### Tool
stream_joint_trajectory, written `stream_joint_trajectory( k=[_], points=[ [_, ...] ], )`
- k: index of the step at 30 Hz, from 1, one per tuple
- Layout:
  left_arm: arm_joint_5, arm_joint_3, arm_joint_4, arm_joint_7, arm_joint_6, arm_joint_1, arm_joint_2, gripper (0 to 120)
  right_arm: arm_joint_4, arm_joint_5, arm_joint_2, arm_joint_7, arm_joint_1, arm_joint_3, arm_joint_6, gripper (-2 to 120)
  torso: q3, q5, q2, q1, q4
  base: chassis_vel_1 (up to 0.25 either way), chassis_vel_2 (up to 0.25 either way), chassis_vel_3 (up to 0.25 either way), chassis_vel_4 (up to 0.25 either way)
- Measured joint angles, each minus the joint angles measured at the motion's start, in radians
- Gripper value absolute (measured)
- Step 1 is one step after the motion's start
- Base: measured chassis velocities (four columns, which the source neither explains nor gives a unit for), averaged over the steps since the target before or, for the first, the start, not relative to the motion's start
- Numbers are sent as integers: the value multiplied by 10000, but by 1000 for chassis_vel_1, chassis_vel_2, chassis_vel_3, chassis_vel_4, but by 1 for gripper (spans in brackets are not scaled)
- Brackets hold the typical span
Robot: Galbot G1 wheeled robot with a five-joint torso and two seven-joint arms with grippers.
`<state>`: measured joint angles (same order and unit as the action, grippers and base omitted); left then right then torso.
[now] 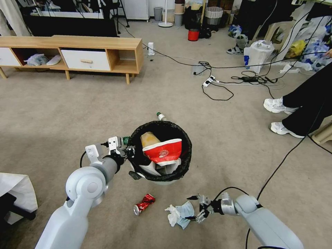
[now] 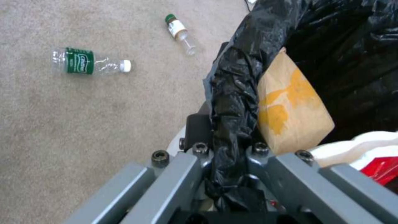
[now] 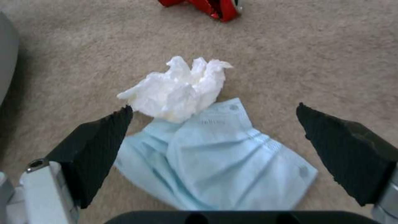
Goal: Pick up the trash bin and place the garbage on the floor into it.
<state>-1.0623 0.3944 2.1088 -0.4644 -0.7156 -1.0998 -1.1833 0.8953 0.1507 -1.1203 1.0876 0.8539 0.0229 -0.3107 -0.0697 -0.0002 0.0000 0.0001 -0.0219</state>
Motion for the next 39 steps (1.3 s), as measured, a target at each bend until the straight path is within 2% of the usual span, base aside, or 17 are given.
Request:
stream_joint_trajectory(
  k=[4,23,39],
  points=[
    [2,1,1,1,2,2,-2,3,-291,-143,-315,-44,-92,-131,-64,100,0,1,0,0,1,0,0,0,0],
    [39,3,3,14,17,-30,-45,3,-1121,-501,-879,-99,-226,-214,-275,100,0,2,0,0,1,0,0,0,0],
    [146,-12,21,31,37,-91,-89,3,-1324,-535,-796,-158,-61,-62,-391,100,1,3,0,0,2,0,0,0,0]
  ],
)
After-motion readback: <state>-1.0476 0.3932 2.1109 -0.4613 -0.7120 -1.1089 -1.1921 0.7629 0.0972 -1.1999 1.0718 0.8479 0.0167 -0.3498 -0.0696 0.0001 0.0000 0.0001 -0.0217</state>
